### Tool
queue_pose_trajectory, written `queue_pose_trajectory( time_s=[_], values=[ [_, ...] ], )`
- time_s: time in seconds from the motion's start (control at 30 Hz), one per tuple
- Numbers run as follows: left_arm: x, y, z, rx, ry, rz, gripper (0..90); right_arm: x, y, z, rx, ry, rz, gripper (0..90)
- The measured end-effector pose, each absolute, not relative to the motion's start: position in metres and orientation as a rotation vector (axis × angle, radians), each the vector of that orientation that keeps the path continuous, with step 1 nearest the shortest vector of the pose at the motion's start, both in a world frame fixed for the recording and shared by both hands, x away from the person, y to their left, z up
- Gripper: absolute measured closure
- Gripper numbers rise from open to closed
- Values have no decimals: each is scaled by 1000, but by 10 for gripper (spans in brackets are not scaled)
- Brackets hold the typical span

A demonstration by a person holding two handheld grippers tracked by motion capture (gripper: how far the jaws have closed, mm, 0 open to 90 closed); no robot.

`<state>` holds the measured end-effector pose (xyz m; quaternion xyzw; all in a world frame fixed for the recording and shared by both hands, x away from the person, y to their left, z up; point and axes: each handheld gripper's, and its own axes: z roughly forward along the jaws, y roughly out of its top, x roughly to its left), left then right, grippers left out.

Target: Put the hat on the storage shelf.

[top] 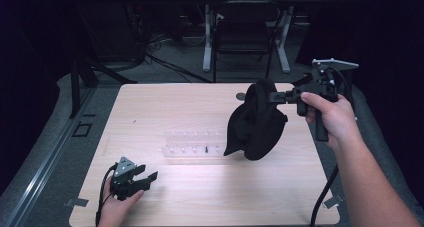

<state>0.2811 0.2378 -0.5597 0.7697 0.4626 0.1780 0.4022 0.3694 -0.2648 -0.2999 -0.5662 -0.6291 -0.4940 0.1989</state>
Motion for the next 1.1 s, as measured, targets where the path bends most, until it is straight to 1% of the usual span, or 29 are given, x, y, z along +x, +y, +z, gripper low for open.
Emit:
queue_pose_trajectory(
  time_s=[0.5,1.1],
  values=[
    [282,237,-560,1940,1166,445,432,392,-225,-300,-1526,-1793,-1372,886],
    [282,239,-559,1938,1161,447,433,408,-201,-305,-1496,-1825,-1342,886]
  ],
)
